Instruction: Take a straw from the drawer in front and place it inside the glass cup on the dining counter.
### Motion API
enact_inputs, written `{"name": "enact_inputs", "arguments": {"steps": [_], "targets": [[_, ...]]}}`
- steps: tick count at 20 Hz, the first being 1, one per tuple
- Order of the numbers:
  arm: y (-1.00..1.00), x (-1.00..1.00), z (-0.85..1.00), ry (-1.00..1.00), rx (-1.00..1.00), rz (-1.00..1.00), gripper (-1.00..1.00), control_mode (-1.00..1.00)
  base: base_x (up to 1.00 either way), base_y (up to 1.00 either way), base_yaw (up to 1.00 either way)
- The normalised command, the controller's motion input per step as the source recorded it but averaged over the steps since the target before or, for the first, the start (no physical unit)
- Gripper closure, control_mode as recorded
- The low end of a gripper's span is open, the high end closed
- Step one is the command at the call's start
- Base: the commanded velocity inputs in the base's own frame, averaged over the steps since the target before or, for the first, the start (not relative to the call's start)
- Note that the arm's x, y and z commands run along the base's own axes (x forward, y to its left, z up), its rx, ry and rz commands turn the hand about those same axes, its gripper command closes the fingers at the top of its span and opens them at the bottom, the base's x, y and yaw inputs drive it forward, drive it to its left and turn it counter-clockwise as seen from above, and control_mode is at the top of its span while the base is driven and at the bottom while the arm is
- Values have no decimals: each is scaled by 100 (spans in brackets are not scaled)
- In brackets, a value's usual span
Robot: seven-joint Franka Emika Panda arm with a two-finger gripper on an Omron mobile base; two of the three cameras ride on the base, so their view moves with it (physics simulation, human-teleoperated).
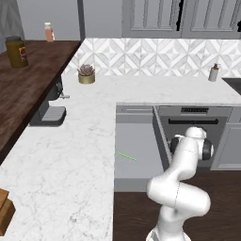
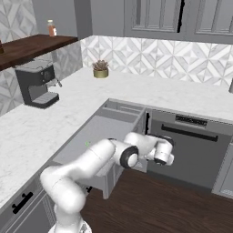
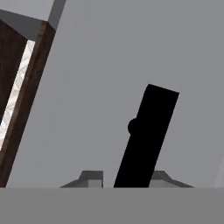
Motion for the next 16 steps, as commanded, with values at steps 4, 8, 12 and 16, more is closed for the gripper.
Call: {"name": "enact_inputs", "arguments": {"steps": [4,8,12,16], "targets": [[-95,-54,0,7,0,0,-100,-100,0,0,0],[-67,-100,0,0,0,0,-100,-100,0,0,0],[-47,-97,17,0,0,0,-100,-100,0,0,0],[-5,-84,94,-15,0,0,-100,-100,0,0,0]]}}
